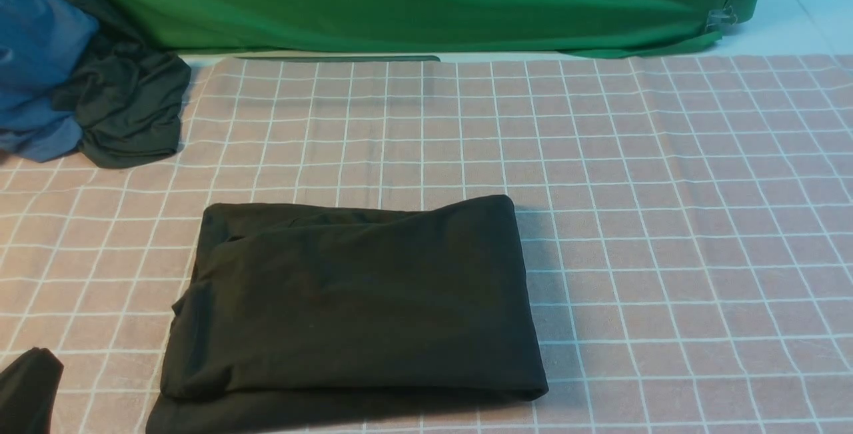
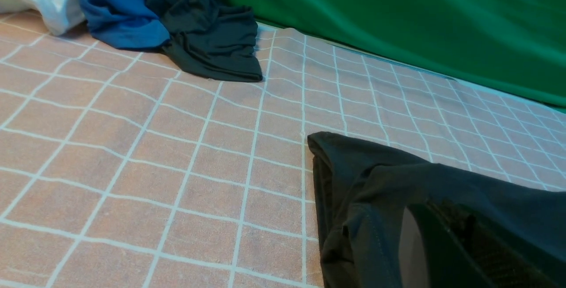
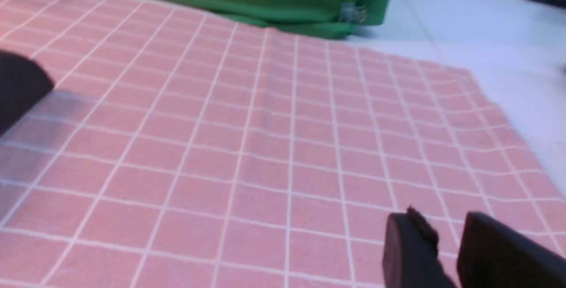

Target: Fold a long-sleeved shirt over a pink coffee tablecloth.

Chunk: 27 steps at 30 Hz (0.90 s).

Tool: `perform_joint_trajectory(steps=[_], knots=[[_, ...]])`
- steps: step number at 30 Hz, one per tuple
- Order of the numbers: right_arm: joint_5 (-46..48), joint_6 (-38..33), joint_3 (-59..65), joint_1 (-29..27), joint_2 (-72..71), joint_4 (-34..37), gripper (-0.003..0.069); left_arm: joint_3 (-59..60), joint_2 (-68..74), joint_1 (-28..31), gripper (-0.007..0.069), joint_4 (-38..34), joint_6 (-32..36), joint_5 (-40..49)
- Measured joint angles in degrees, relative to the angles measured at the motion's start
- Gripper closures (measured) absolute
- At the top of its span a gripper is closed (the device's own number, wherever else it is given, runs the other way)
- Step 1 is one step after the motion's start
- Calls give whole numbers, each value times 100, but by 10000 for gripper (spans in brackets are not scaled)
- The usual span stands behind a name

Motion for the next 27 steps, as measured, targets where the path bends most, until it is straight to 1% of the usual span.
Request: perform_joint_trajectory(steps=[9,14,27], knots=[[87,114,0,-6,-36,0,424,0,0,0,610,77,5,12],[87,127,0,-6,-36,0,423,0,0,0,610,188,5,12],[87,132,0,-6,-36,0,422,0,0,0,610,200,5,12]])
